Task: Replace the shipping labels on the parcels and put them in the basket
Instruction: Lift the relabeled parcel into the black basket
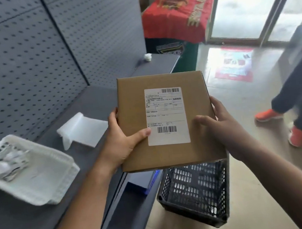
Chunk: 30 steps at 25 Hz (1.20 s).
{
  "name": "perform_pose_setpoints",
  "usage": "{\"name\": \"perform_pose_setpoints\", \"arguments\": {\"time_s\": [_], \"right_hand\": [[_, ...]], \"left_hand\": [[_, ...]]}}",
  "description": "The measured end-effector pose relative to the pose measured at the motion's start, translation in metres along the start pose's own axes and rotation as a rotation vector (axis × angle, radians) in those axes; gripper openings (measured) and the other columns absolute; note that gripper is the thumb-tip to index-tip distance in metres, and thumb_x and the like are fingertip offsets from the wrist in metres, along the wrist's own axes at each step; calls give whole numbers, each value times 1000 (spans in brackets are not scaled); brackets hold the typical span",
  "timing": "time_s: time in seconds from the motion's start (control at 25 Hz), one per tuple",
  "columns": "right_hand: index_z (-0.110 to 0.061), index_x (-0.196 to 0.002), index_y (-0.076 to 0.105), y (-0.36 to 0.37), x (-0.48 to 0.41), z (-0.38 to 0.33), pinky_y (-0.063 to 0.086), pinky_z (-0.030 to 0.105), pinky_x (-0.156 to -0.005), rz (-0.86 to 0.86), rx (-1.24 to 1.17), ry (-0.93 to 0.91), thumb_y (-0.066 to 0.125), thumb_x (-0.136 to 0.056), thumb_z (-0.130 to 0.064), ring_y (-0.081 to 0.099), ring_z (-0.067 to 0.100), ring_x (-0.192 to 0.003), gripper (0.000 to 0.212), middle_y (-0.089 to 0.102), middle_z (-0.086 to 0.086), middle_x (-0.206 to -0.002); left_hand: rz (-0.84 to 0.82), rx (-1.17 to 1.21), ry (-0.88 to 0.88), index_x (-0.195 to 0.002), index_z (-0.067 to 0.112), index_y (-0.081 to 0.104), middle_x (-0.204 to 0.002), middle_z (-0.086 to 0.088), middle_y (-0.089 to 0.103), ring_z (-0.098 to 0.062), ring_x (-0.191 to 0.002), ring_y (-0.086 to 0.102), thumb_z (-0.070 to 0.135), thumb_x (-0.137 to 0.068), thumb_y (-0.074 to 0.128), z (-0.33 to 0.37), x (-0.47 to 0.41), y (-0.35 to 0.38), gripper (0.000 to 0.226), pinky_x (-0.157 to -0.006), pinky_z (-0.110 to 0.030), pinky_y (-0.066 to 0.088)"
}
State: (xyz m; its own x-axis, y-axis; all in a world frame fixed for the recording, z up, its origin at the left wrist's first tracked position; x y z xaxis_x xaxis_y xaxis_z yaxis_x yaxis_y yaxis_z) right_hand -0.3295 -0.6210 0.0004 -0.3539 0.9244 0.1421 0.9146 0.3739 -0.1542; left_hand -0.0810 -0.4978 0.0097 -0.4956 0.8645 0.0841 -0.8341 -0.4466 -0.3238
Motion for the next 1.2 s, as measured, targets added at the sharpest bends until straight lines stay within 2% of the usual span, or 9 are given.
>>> {"name": "perform_pose_setpoints", "arguments": {"time_s": [0.2,0.28,0.44,0.52,0.6,0.68,0.92,1.08,1.2], "right_hand": [[-40,-143,36,-52,-29,62,52,13,-67,122,-23,75,61,-95,-21,62,3,-107,58,56,-12,-132],[-44,-138,38,-67,-38,91,53,17,-75,166,-24,116,62,-94,-23,61,7,-112,55,55,-10,-134],[-46,-133,39,-82,-54,153,50,33,-96,238,16,223,64,-87,-33,57,12,-118,54,53,-6,-137],[-37,-141,38,-86,-62,185,46,38,-104,272,39,281,64,-82,-39,54,12,-122,64,51,-6,-141],[-28,-152,28,-87,-72,218,41,30,-104,278,55,359,64,-91,-30,51,11,-123,71,47,-6,-145],[-25,-154,22,-85,-83,255,37,25,-99,277,65,441,61,-95,-22,48,10,-121,71,44,-6,-145],[-21,-157,15,-81,-121,374,34,34,-114,296,89,600,60,-95,-26,44,16,-134,77,40,0,-152],[-17,-157,14,-69,-138,439,34,37,-115,275,93,680,61,-93,-25,46,17,-134,79,43,1,-151],[-18,-156,16,-59,-153,489,35,38,-114,235,100,759,61,-90,-34,48,19,-133,82,46,-2,-147]], "left_hand": [[-124,-35,-49,-150,28,23,-125,16,56,-3,-113,59,43,-70,90,-29,-51,83,105,-86,-25,52],[-185,-37,-77,-152,28,23,-129,13,57,-3,-113,59,42,-72,89,-47,-67,112,105,-85,-23,51],[-293,-50,-124,-155,29,22,-134,7,57,-11,-117,60,42,-73,89,-92,-94,166,107,-93,-31,53],[-346,-70,-150,-155,29,22,-135,5,57,-15,-120,60,45,-72,88,-121,-109,189,108,-99,-38,53],[-397,-99,-187,-157,30,19,-138,3,56,-18,-121,59,45,-72,87,-152,-123,211,109,-104,-44,51],[-443,-122,-222,-157,28,17,-139,3,54,-18,-123,57,42,-75,86,-185,-137,232,108,-107,-43,49],[-493,-197,-350,-152,19,16,-148,-4,47,-20,-127,52,39,-77,86,-299,-172,294,105,-111,-40,42],[-531,-231,-422,-157,19,16,-147,-5,50,-20,-125,52,34,-79,86,-362,-193,321,106,-112,-41,41],[-540,-264,-451,-159,21,18,-148,-5,48,-22,-129,50,35,-78,87,-408,-207,339,107,-114,-46,40]]}}
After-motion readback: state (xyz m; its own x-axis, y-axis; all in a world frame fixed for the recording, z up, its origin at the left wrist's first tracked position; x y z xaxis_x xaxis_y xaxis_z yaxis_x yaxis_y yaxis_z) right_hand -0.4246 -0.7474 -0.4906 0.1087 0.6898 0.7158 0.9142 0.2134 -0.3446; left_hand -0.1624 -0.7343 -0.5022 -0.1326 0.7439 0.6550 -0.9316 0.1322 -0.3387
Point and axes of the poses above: each hand's wrist, its own x-axis away from the middle knuckle, its own y-axis out of the palm, z = x × y, the point moved 3 cm from there along -x, towards the middle knuckle
